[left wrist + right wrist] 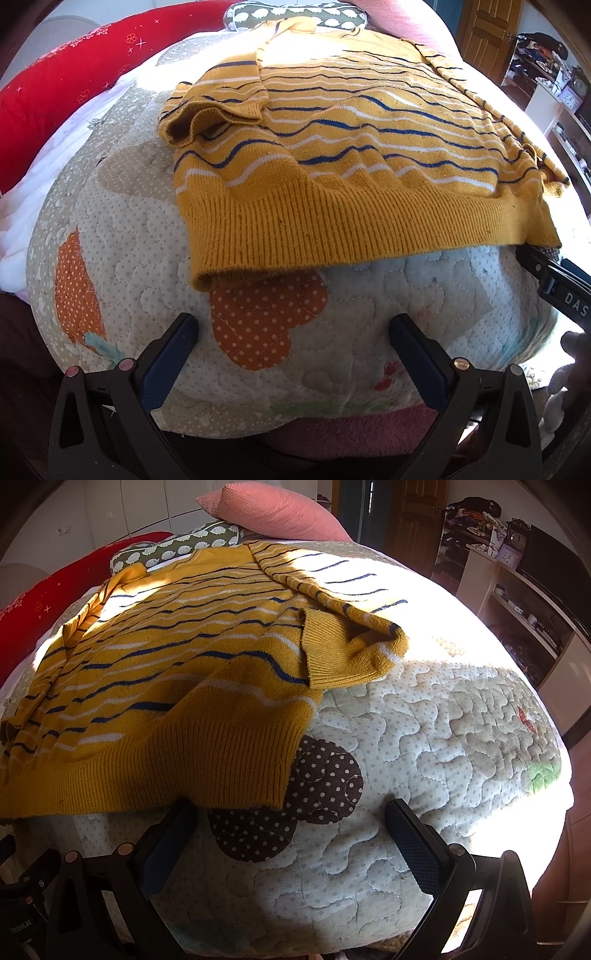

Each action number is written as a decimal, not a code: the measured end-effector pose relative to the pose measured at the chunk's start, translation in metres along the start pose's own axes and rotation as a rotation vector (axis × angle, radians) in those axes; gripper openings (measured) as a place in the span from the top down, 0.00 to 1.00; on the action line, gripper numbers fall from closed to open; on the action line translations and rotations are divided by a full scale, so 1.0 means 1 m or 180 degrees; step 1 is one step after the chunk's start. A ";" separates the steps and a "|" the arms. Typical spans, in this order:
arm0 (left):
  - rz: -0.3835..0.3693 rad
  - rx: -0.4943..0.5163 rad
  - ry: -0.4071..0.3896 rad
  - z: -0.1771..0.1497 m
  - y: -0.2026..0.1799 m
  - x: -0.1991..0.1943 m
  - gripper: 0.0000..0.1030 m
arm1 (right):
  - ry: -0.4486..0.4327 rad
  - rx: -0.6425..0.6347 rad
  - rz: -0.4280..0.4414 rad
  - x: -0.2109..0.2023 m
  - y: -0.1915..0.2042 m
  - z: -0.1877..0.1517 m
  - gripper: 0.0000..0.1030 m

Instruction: Fold small clothes

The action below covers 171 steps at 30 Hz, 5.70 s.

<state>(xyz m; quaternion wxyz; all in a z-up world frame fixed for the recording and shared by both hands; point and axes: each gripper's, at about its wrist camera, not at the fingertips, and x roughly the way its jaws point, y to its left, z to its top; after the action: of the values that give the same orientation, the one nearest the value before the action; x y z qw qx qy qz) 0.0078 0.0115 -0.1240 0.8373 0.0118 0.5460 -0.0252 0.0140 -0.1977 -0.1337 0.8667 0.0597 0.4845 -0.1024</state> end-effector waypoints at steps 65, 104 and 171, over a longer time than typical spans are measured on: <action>-0.1275 -0.0817 0.0096 0.036 0.071 0.000 0.58 | -0.0065 0.0959 0.1163 -0.007 -0.101 0.038 0.50; -0.0304 -0.0507 -0.0429 -0.016 0.097 -0.073 0.66 | -0.0299 0.0265 0.0782 -0.054 -0.088 0.017 0.47; -0.1424 -0.1105 -0.0558 0.037 0.156 -0.040 0.49 | 0.0285 -0.1496 0.1732 -0.008 0.210 0.150 0.80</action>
<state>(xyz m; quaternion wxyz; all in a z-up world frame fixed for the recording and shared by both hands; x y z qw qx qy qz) 0.0336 0.1668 -0.0734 0.8445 -0.2545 0.4567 -0.1162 0.1842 -0.0228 -0.0475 0.8302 -0.0099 0.4987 0.2490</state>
